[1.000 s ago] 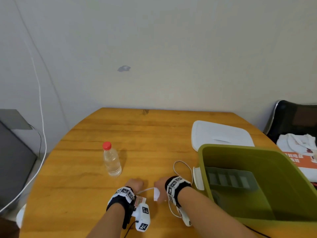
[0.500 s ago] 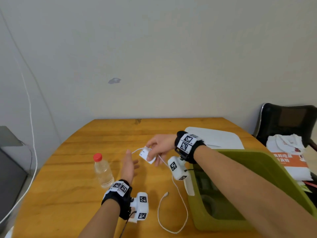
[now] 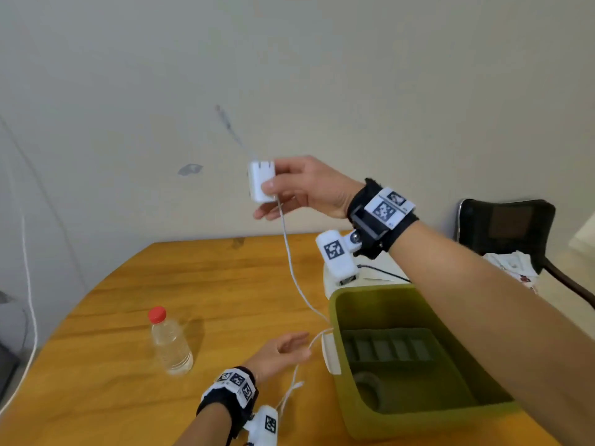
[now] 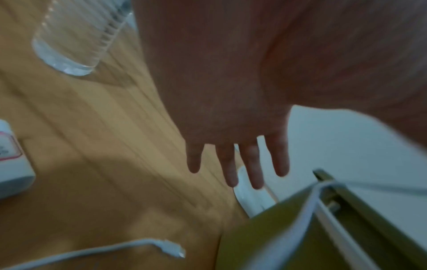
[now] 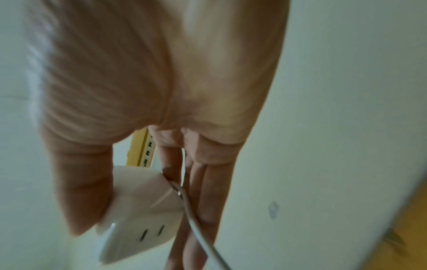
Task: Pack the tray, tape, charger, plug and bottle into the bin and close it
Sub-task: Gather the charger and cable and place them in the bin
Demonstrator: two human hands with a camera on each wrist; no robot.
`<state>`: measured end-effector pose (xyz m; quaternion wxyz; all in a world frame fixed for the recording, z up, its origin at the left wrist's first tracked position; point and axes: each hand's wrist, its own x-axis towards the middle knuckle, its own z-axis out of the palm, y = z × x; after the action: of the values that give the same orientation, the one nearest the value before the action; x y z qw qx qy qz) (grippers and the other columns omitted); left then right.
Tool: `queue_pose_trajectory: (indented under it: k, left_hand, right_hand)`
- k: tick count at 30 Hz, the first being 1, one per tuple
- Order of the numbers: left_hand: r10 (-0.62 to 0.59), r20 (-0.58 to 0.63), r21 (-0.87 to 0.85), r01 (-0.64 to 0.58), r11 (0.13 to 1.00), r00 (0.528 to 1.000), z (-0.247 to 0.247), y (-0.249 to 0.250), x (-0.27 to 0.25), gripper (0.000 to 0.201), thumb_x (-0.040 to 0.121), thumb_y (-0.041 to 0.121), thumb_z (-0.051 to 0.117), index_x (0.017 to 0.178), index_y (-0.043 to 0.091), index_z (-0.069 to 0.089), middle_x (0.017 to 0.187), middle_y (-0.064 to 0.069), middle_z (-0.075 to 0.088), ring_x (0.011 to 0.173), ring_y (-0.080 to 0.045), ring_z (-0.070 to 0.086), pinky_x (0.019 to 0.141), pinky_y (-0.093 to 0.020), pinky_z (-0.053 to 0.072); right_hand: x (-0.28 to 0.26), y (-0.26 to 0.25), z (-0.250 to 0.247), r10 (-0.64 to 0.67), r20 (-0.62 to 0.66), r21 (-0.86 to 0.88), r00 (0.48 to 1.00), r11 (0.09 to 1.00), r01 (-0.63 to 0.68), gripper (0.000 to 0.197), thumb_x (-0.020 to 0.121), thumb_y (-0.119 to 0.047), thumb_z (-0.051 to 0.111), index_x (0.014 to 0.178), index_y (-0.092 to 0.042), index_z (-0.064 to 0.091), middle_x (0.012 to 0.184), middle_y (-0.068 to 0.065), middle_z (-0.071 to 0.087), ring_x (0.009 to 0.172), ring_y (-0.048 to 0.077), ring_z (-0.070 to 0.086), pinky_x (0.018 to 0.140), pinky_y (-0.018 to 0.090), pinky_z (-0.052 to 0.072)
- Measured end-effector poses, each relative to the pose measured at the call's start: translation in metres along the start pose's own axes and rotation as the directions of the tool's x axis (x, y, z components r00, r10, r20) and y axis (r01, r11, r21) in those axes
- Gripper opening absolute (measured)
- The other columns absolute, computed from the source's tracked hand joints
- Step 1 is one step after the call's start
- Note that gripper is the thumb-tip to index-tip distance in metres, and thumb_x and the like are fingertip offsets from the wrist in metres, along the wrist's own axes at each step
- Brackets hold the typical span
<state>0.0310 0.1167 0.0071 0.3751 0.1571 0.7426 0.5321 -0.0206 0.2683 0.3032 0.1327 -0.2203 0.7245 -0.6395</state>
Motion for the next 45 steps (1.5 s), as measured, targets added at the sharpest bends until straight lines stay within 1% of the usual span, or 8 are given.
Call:
queue_pose_trajectory:
  k: [6,11,15,20,29,35,39,45]
  left_hand:
    - [-0.143,0.031,0.290,0.128,0.948,0.989,0.012,-0.007,0.000,0.014,0.086,0.022,0.066,0.088,0.029,0.078,0.083,0.014,0.075,0.088,-0.008,0.067,0.091,-0.024,0.053]
    - [-0.326,-0.181,0.190,0.359,0.914,0.928,-0.027,0.021,-0.009,0.061,0.100,0.054,0.029,0.073,0.012,0.065,0.050,0.002,0.063,0.040,-0.015,0.057,0.043,-0.020,0.048]
    - [0.004,-0.411,0.221,0.095,0.971,0.912,-0.050,0.107,-0.005,0.061,0.099,0.056,0.032,0.066,0.013,0.060,0.047,0.000,0.041,0.035,-0.015,0.035,0.038,-0.019,0.030]
    - [0.323,-0.294,0.199,-0.273,0.941,0.900,-0.004,0.235,-0.011,0.042,0.094,0.041,0.055,0.060,0.016,0.053,0.048,0.001,0.030,0.041,-0.014,0.022,0.043,-0.023,0.016]
    - [0.686,-0.233,0.263,-0.634,0.727,0.690,0.099,0.302,0.022,0.031,0.082,0.007,0.059,0.052,0.002,0.054,0.064,-0.018,0.050,0.043,-0.003,0.037,0.047,-0.013,0.029]
    - [0.595,-0.498,0.021,-0.677,0.736,0.631,0.160,0.291,0.071,0.051,0.085,0.028,0.056,0.044,-0.002,0.050,0.047,-0.012,0.042,0.040,-0.015,0.031,0.044,-0.019,0.027]
    - [0.221,-0.711,-0.338,-0.599,0.726,0.668,0.193,0.293,0.096,0.042,0.083,0.022,0.053,0.045,0.012,0.039,0.043,-0.002,0.034,0.037,-0.017,0.031,0.047,-0.026,0.033]
    - [0.019,-0.741,-0.446,-0.513,0.733,0.671,0.207,0.265,0.122,0.036,0.082,0.008,0.049,0.051,0.018,0.034,0.050,0.001,0.029,0.045,-0.016,0.027,0.046,-0.025,0.029]
  right_hand:
    - [-0.022,-0.060,-0.027,-0.200,-0.154,0.011,0.968,0.979,0.204,0.035,0.098,-0.004,0.056,0.130,0.011,0.053,0.102,0.021,0.062,0.090,0.041,0.073,0.078,0.040,0.058]
    - [-0.060,-0.080,-0.073,-0.182,-0.166,-0.136,0.969,0.978,0.161,0.049,0.093,-0.009,0.059,0.132,0.017,0.049,0.104,0.023,0.058,0.086,0.036,0.073,0.076,0.039,0.059]
    - [-0.092,-0.052,-0.099,-0.035,-0.098,-0.208,0.995,0.978,0.014,0.037,0.088,-0.009,0.061,0.120,0.007,0.061,0.112,0.022,0.068,0.099,0.036,0.073,0.075,0.038,0.061]
    - [-0.112,0.000,-0.115,0.020,-0.121,-0.212,0.992,0.976,-0.045,0.054,0.074,-0.020,0.076,0.125,-0.002,0.065,0.147,0.017,0.054,0.133,0.025,0.054,0.101,0.029,0.049]
    - [-0.163,0.051,-0.164,0.012,-0.138,0.363,0.990,0.931,0.040,0.064,0.061,-0.046,0.083,0.105,-0.001,0.071,0.100,0.019,0.070,0.090,0.033,0.066,0.084,0.044,0.053]
    - [-0.198,0.086,-0.183,0.042,-0.107,0.619,0.993,0.785,0.033,0.051,0.070,-0.043,0.073,0.098,-0.002,0.066,0.089,0.016,0.061,0.081,0.029,0.059,0.080,0.044,0.052]
    - [-0.215,0.118,-0.193,0.105,-0.068,0.713,0.992,0.700,-0.025,0.049,0.083,-0.042,0.059,0.109,0.000,0.060,0.098,0.020,0.055,0.090,0.033,0.056,0.087,0.053,0.047]
    - [-0.236,0.160,-0.201,0.250,0.079,0.568,0.965,0.784,-0.249,0.053,0.094,-0.049,0.039,0.114,-0.005,0.060,0.094,0.014,0.066,0.083,0.034,0.063,0.078,0.046,0.048]
